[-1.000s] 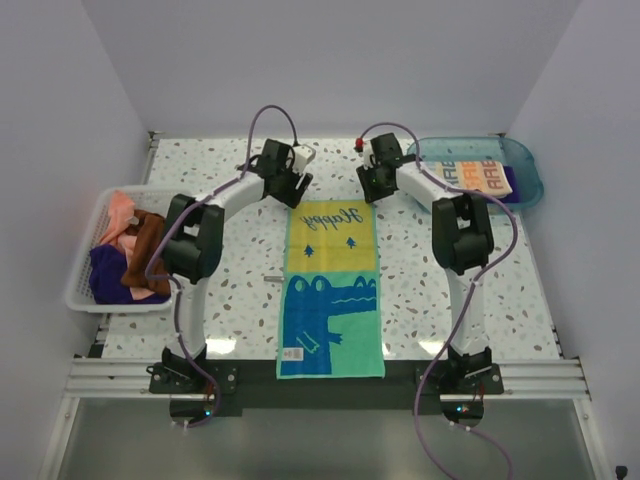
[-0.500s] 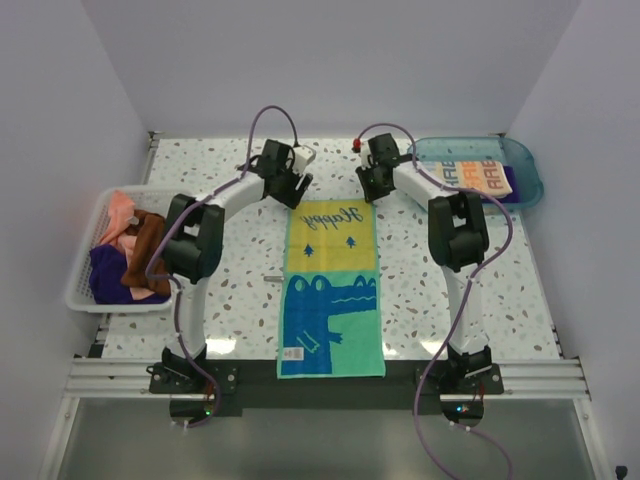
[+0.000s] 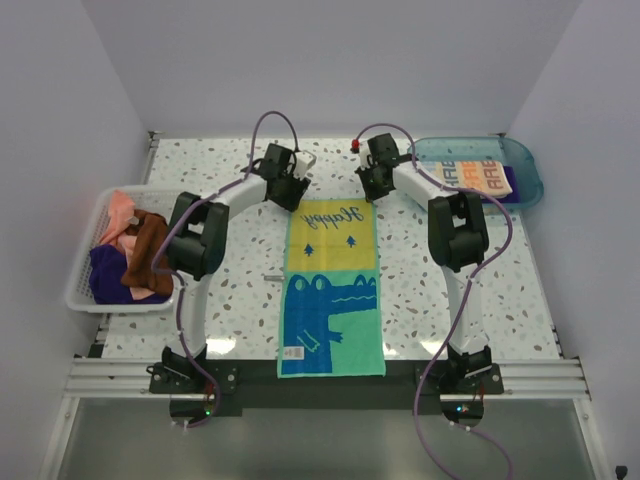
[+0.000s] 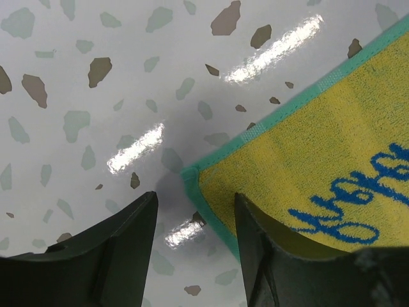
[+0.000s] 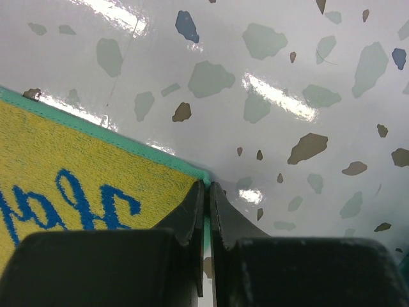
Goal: Fold and stack the towels
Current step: Fold the towel
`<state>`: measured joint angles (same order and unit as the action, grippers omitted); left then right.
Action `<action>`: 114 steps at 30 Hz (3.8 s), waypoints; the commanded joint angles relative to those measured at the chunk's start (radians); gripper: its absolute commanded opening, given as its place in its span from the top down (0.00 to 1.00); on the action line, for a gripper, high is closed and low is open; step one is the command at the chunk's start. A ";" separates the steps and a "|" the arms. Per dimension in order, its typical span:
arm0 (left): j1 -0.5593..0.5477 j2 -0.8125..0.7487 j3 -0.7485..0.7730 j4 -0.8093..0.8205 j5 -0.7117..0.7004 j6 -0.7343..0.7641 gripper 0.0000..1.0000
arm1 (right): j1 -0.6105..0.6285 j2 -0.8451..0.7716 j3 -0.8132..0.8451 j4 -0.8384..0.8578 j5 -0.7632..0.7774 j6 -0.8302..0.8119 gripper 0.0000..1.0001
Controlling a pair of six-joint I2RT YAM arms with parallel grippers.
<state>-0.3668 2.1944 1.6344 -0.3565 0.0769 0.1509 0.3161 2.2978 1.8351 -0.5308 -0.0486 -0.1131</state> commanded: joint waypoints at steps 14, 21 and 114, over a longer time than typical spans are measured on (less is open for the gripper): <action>0.008 0.073 0.091 0.004 0.027 -0.097 0.51 | -0.002 0.017 -0.046 -0.051 0.021 -0.034 1.00; -0.004 0.119 0.130 -0.078 -0.043 -0.105 0.58 | -0.003 0.009 -0.057 -0.047 0.029 -0.039 1.00; -0.144 -0.978 -0.953 -0.056 0.073 -0.694 1.00 | 0.164 -0.908 -0.836 -0.123 -0.188 0.417 1.00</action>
<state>-0.5011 1.2343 0.7422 -0.4103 0.1791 -0.4934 0.4839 1.4265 1.0424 -0.6571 -0.2329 0.2554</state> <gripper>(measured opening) 0.028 0.029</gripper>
